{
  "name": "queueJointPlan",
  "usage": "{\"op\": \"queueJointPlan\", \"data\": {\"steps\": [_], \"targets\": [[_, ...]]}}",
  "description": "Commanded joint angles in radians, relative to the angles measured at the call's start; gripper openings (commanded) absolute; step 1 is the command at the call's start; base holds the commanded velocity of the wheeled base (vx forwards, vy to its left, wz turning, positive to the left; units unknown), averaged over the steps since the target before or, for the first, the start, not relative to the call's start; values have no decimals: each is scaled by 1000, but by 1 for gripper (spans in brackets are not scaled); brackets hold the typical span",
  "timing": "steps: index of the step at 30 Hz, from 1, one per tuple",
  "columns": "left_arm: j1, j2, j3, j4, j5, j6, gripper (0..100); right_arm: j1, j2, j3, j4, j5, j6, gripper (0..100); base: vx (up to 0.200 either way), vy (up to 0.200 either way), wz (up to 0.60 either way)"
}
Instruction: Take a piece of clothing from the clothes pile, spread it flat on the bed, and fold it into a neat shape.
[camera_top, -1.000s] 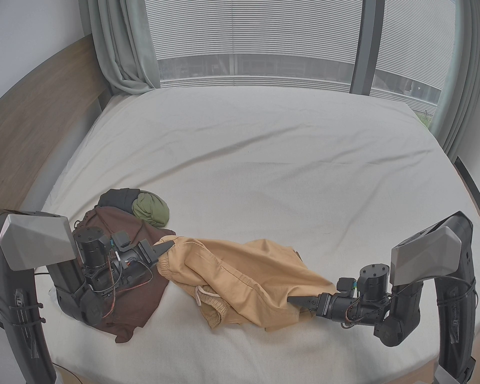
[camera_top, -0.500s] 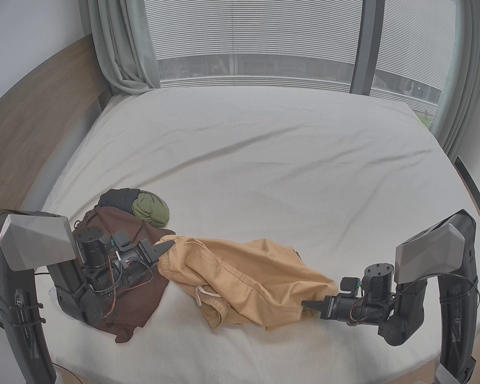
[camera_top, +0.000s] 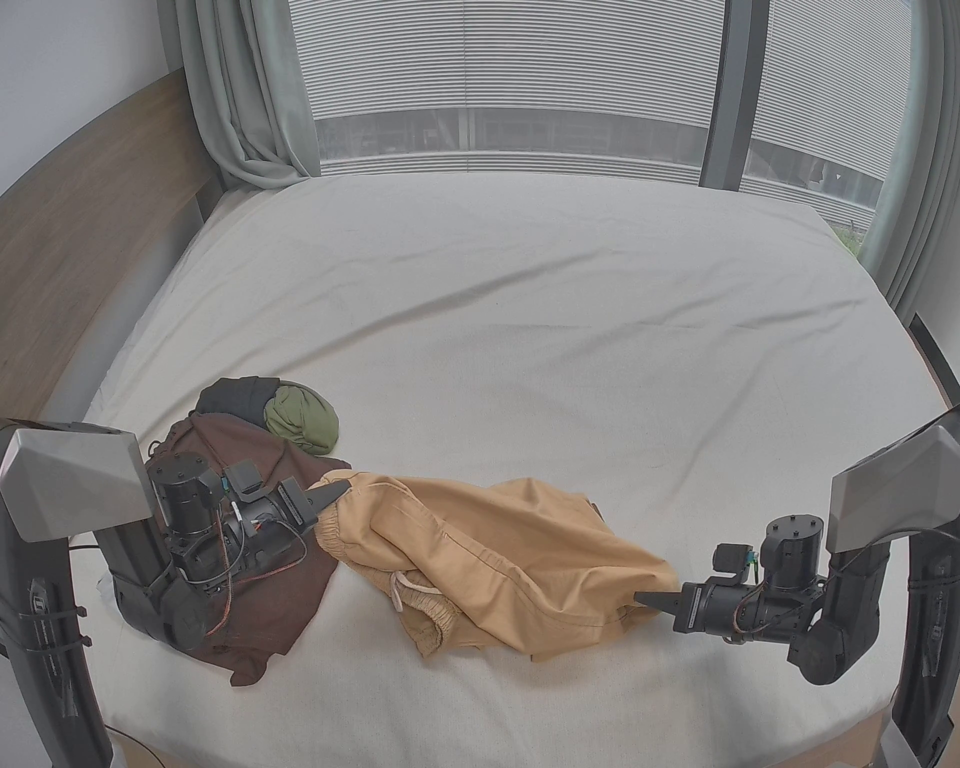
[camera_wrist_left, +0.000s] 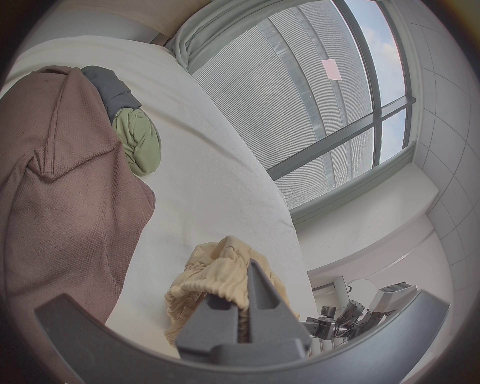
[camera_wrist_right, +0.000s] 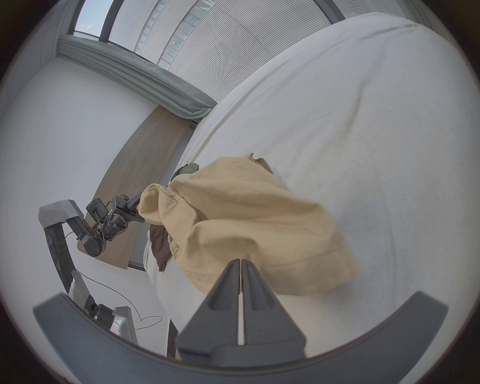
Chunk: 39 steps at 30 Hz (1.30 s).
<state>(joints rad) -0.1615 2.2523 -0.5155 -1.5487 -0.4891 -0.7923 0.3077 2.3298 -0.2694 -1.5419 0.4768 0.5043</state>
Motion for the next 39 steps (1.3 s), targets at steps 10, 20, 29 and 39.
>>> {"op": "queueJointPlan", "data": {"steps": [10,20,29,39], "targets": [[0,0,0,-1,0,-1,0,11,-7,87,0,2,-61,0,0,0,0],[-1,1,0,-1,0,-1,0,7,85,33,-3,-7,-99,100,0,0,0],[-3,3,0,-1,0,-2,0,11,131,-94,-4,-35,-102,100,0,0,0],[-3,3,-1,-1,-2,-2,0,16,120,-103,-6,-43,-96,0,0,0,0]]}}
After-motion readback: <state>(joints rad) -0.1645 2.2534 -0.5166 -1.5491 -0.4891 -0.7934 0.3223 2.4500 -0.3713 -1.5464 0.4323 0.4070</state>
